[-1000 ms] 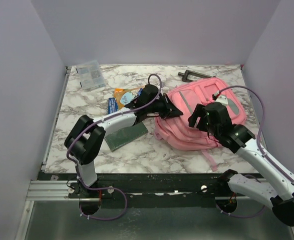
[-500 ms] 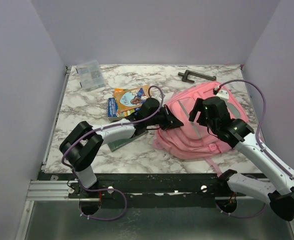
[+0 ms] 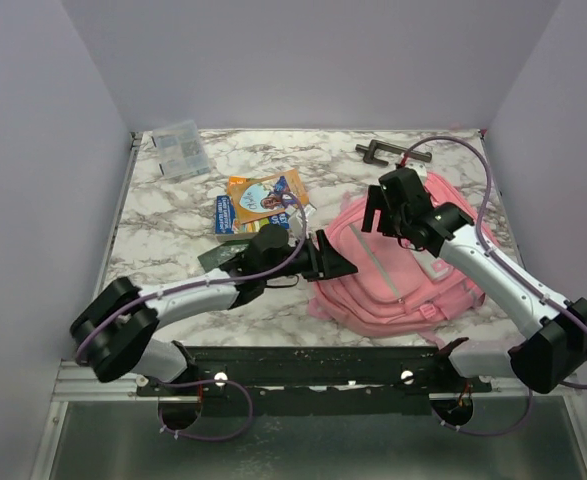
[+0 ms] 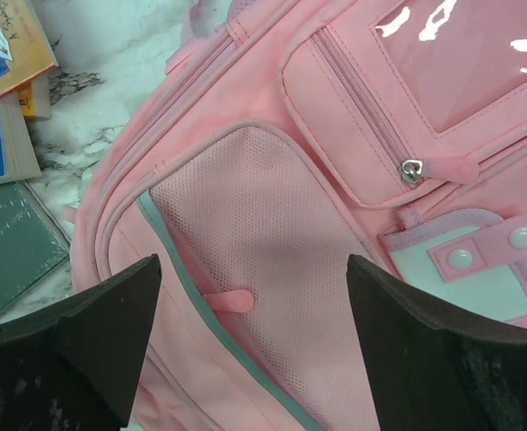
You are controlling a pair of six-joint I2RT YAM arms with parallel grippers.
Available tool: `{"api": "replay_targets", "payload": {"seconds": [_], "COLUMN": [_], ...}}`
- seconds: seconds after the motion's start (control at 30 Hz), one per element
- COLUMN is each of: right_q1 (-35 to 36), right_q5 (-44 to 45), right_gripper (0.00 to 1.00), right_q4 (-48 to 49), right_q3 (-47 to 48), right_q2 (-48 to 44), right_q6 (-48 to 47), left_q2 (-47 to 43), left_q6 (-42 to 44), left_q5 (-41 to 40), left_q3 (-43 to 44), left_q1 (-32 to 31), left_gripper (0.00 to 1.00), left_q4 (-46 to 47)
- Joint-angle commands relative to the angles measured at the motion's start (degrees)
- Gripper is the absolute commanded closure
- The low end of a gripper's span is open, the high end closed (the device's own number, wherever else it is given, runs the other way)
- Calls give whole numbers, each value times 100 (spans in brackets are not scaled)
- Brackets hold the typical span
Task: Pack the student bag
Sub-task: Zip the student bag at the center of the board, then unzip the student bag at the center of the board.
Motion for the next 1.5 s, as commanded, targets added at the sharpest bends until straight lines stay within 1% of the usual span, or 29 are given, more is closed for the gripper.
{"api": "replay_targets", "payload": {"seconds": [0.0,0.03,0.07,0.1,0.2,0.27,0.3,0.47,0.5,0.57,0.63,0.67,0.73,0.83,0.9,1.0,1.03,1.07,1.1,1.17,1.2,1.23,1.37,1.43,1.47], "right_q1": [20,75,128,227,581,740,787,1088,1149,1220,1377,1443,1477,1481,1484,1485,1485,1483,1481,1479,1479,1477,1477,1446,1414], "right_q5": [39,95,164,305,665,758,771,1356,1542,1797,2058,2221,2256,2281,2403,2517,2539,2552,2571,2643,2663,2639,2241,1707,1171], "right_gripper": [12,12,12,12,12,11,11,8,7,6,6,5,5,8,13,25,34,47,65,88,96,100,100,100,100], "right_q4": [-851,-973,-1130,-1271,-1556,-1618,-1651,-2073,-2221,-2831,-3241,-3367,-3407,-3472,-3357,-2763,-2513,-2258,-1956,-1583,-1458,-1296,-572,40,413], "right_q3": [550,657,794,919,1324,1559,1692,2398,2557,3008,3337,3443,3541,3565,3367,2764,2567,2407,2224,1936,1856,1795,1386,1046,862], "right_q2": [398,541,661,822,1259,1575,1754,2565,2721,3190,3638,3784,4062,4392,4396,4105,3988,3830,3682,3374,3206,3050,2296,1733,1461], "right_q6": [-267,-176,-15,135,471,629,732,1370,1675,2368,2760,2900,2964,3071,3175,2947,2799,2544,2336,1974,1744,1427,88,-559,-826], "left_q2": [-1416,-1735,-2050,-2306,-3041,-3380,-3514,-4089,-4130,-4146,-4171,-4194,-4247,-4279,-4288,-4263,-4254,-4244,-4236,-4226,-4219,-4212,-4103,-3968,-3889], "left_q6": [1136,1393,1712,1977,2487,2441,2407,2291,2248,2152,2242,2322,2357,2352,2377,2414,2422,2423,2433,2415,2399,2376,2166,2029,1943], "left_q5": [-34,-179,-449,-786,-1660,-2315,-2442,-2064,-2026,-1990,-1855,-1788,-1727,-1691,-1665,-1676,-1700,-1691,-1690,-1690,-1683,-1698,-1739,-1609,-1502], "left_q3": [-353,-350,-331,-308,-269,-245,-254,-300,-266,-171,-154,-180,-275,-365,-383,-405,-414,-427,-439,-461,-462,-461,-481,-493,-492], "left_q1": [325,374,389,394,459,581,692,1192,1238,1277,1292,1300,1329,1374,1385,1399,1401,1405,1406,1422,1422,1433,1449,1472,1488], "left_gripper": [27,17,5,2,2,2,2,2,2,2,2,2,2,2,2,2,2,2,2,2,2,2,2,2,2], "left_q4": [17,-350,-837,-1244,-2370,-3030,-3243,-3809,-3960,-4300,-4446,-4448,-4449,-4502,-4562,-4680,-4726,-4745,-4760,-4758,-4754,-4754,-4651,-4501,-4420]}}
